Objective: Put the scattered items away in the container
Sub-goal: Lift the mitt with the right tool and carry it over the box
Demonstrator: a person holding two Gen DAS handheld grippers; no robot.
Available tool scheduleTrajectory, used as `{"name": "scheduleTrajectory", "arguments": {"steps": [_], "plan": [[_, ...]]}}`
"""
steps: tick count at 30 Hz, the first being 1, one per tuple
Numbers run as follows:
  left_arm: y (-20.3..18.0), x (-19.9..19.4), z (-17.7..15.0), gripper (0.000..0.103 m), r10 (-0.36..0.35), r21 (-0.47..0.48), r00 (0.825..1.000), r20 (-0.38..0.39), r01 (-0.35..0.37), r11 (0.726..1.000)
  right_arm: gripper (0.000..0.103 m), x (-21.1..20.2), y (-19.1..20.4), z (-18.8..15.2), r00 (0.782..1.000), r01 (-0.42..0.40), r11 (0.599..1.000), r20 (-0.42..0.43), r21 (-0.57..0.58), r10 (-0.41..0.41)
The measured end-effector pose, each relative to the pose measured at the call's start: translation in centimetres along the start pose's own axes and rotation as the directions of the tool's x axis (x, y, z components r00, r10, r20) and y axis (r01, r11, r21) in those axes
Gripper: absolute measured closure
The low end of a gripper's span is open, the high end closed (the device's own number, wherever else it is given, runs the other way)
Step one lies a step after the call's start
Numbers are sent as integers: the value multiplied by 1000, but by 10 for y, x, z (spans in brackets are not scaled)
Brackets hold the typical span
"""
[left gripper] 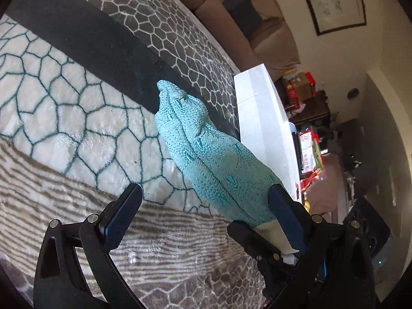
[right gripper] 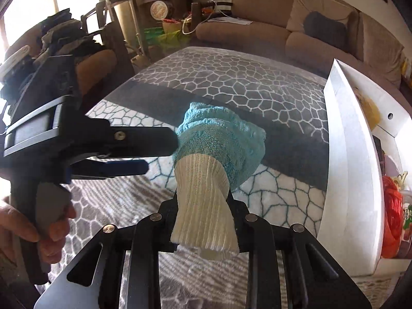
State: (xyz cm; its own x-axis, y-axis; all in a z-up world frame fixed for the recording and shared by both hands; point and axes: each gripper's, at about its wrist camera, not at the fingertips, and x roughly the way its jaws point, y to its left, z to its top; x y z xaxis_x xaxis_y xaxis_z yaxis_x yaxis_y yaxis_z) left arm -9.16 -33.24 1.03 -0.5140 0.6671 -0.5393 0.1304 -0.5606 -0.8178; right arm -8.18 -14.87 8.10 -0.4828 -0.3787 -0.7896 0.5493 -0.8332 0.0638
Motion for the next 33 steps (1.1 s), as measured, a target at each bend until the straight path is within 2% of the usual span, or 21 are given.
{"name": "scheduleTrajectory", "arguments": {"steps": [1, 3, 4, 5, 8, 12, 16, 23, 26, 29, 33], "plan": [[0, 3, -1, 4, -27, -22, 1000, -5, 27, 999, 76, -6, 4, -4, 1000, -8, 1000, -3, -2, 8], [-3, 9, -4, 12, -44, -45, 999, -11, 44, 998, 76, -15, 8, -14, 999, -45, 999, -16, 3, 45], [-5, 13, -6, 33, -28, -45, 999, -15, 27, 999, 76, -20, 10, -19, 998, -58, 998, -18, 7, 58], [-8, 18, -9, 39, -3, -40, 1000, -29, 2, 999, 76, -23, 11, -24, 998, -57, 998, -22, 0, 57], [-20, 27, -23, 48, 27, -15, 998, -52, -28, 1000, 76, -29, 14, -39, 999, -36, 999, -42, -20, 35], [-48, 22, -40, 49, 54, 51, 998, -44, -52, 997, 76, -47, 5, -52, 998, -59, 998, -34, 16, 59], [-86, 9, -55, 49, 81, 147, 996, -35, -75, 986, 76, -78, 3, -55, 997, -69, 997, -17, -23, 69], [-191, -7, -46, 49, 69, 309, 998, 0, -65, 949, 76, -151, -20, -41, 991, -89, 996, 94, -30, 92], [-238, 15, -32, 49, 83, 369, 996, -13, -73, 927, 76, -180, -45, -29, 988, -76, 997, 135, -8, 77], [-280, 53, -23, 49, 100, 418, 994, -30, -79, 905, 76, -197, -81, -16, 988, -34, 999, 152, 20, 30], [-321, 111, -9, 49, 99, 431, 992, -81, -55, 901, 76, -207, -143, -5, 990, -17, 994, 139, 107, 2]]}}
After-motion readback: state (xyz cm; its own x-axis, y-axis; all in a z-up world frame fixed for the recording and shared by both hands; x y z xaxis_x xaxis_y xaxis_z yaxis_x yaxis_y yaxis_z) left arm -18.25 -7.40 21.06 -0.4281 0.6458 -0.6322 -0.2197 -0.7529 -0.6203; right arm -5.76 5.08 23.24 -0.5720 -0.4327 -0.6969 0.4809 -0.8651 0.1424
